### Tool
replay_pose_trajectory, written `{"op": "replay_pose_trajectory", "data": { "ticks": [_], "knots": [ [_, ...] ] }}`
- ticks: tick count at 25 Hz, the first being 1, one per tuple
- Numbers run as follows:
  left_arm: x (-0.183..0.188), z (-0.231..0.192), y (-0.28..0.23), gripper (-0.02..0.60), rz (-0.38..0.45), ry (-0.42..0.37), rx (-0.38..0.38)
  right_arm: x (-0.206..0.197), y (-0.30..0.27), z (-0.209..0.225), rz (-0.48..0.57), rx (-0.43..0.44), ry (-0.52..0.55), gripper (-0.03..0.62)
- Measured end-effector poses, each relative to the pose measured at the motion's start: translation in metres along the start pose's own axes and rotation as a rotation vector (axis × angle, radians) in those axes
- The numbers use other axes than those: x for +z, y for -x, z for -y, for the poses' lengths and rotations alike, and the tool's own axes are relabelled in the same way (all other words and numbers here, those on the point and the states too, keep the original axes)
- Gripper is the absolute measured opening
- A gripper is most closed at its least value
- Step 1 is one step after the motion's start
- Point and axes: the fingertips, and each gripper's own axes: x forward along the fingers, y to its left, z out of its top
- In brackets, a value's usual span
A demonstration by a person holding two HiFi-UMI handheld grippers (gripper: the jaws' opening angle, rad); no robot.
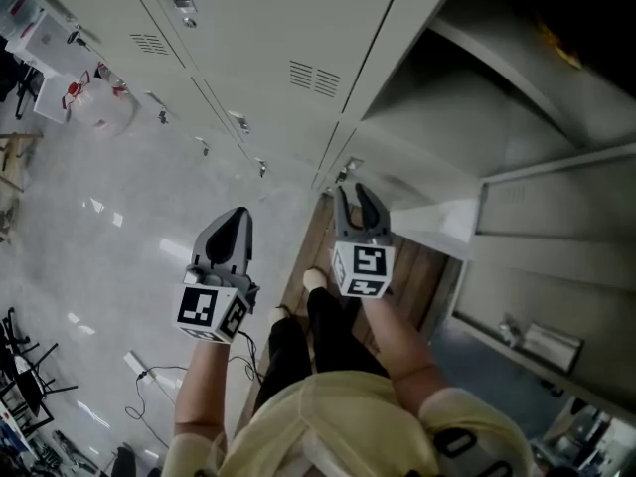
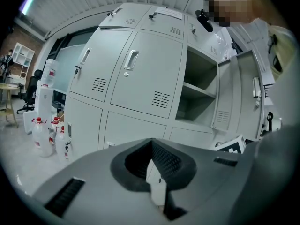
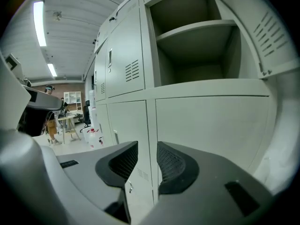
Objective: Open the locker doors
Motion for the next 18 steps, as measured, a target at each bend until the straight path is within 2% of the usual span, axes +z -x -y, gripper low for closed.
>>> {"op": "replay_pose_trajectory", "data": {
  "ticks": [9,18],
  "knots": [
    [-0.019,-0.021,-0.037,-0.006,0.001,-0.034,0.018,-0.021,-0.038,0.015,-0.031,-0.054,-0.033,0.121],
    [-0.025,-0.027,-0.056,-0.006,-0.021,-0.095,0.014,-0.061,-0.079,0.025,-0.140,-0.075,-0.048,0.121]
  ]
}}
